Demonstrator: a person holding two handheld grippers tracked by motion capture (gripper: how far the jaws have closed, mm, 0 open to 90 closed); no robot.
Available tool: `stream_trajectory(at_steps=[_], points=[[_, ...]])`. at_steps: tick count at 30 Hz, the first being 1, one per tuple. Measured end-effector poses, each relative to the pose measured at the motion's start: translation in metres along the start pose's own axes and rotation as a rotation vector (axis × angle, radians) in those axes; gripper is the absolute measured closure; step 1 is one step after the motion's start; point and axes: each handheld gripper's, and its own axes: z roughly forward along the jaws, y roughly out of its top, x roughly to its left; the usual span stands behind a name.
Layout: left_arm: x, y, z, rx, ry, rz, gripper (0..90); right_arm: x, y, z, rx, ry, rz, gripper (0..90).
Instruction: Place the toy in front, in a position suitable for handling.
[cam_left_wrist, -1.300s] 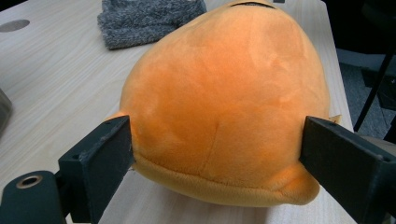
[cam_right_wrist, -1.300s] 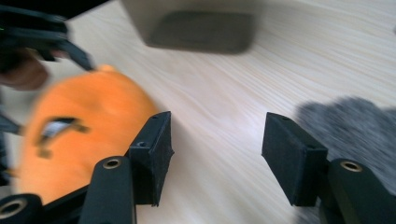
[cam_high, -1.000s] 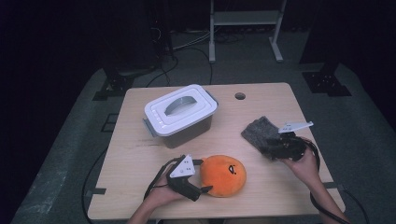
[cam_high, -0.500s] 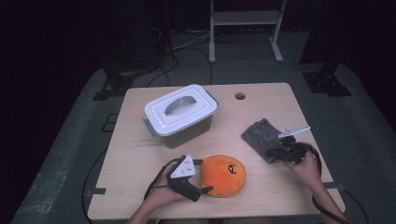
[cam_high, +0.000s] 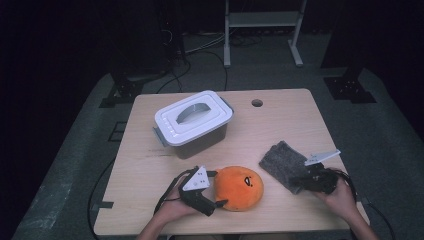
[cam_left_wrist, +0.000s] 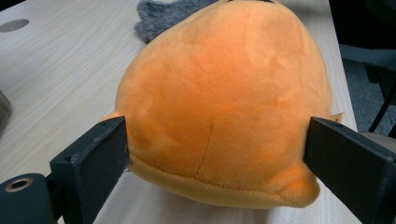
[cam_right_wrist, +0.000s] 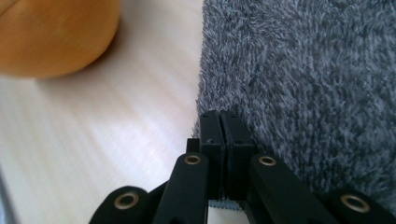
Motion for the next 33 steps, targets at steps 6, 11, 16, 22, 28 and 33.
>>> stream_trajectory(at_steps=[6,11,16,22,28,33], points=[[0.0,0.0,0.0,0.0,0.0,0.0,6.5,0.017,-0.013,-0.008,0.026,0.037,-0.027,84.8],[0.0,0.0,0.0,-0.001,0.0,-0.001,6.5,0.02,-0.011,-0.012,0.022,0.048,-0.045,73.8],[0.0,0.0,0.0,-0.001,-0.001,0.0,6.5,0.018,0.002,-0.012,-0.012,0.046,-0.051,64.7],[0.0,0.0,0.0,0.0,-0.002,0.001,6.5,0.011,0.026,-0.002,-0.044,0.008,-0.067,53.8],[-0.001,0.0,0.0,0.001,-0.001,0.007,6.5,0.0,0.044,0.016,-0.052,-0.038,-0.075,47.6],[-0.001,0.0,0.0,0.002,-0.002,0.008,6.4,-0.008,0.048,0.026,-0.053,-0.072,-0.07,44.4]])
